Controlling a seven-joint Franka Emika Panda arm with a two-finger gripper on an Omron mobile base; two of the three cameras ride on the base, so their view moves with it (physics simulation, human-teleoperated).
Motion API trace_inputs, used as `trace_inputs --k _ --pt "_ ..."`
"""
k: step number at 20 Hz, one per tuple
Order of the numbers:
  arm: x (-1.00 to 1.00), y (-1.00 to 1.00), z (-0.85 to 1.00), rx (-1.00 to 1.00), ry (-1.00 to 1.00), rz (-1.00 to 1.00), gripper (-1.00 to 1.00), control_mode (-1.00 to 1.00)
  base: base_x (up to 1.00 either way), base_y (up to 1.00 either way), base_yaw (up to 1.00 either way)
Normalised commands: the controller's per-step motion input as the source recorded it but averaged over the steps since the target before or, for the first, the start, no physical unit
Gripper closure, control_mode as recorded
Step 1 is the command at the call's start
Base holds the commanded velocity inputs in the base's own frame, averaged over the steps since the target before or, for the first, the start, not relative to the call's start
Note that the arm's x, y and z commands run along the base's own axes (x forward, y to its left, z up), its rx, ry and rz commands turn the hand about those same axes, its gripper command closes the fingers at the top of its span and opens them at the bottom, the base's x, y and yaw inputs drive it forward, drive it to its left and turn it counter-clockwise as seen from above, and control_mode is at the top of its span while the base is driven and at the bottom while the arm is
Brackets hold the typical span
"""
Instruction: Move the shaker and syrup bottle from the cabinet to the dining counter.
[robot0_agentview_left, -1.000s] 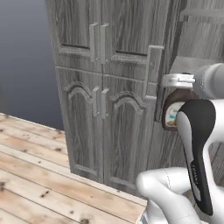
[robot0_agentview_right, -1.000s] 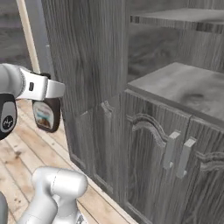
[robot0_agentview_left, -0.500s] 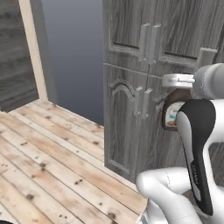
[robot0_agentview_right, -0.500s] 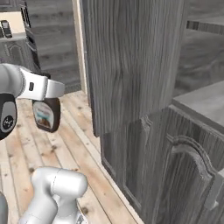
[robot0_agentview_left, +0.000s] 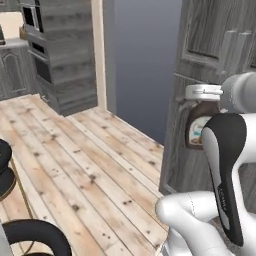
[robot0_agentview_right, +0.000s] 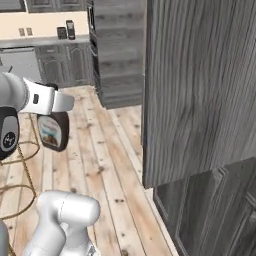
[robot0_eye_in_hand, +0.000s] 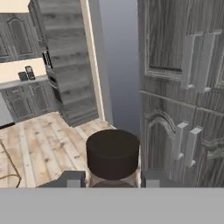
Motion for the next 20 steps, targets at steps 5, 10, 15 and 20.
trace_inputs --k 5,10,15,20 --pt "0.00 0.00 0.00 0.00 0.00 0.00 1.00 1.00 -0.32 0.26 0.60" --pt "0.00 0.00 0.00 0.00 0.00 0.00 1.00 1.00 -0.29 0.15 0.63" --pt "0.00 0.00 0.00 0.00 0.00 0.00 1.00 1.00 -0.22 0.10 0.64" --pt "0.00 0.00 0.00 0.00 0.00 0.00 1.00 1.00 -0.27 0.07 0.64"
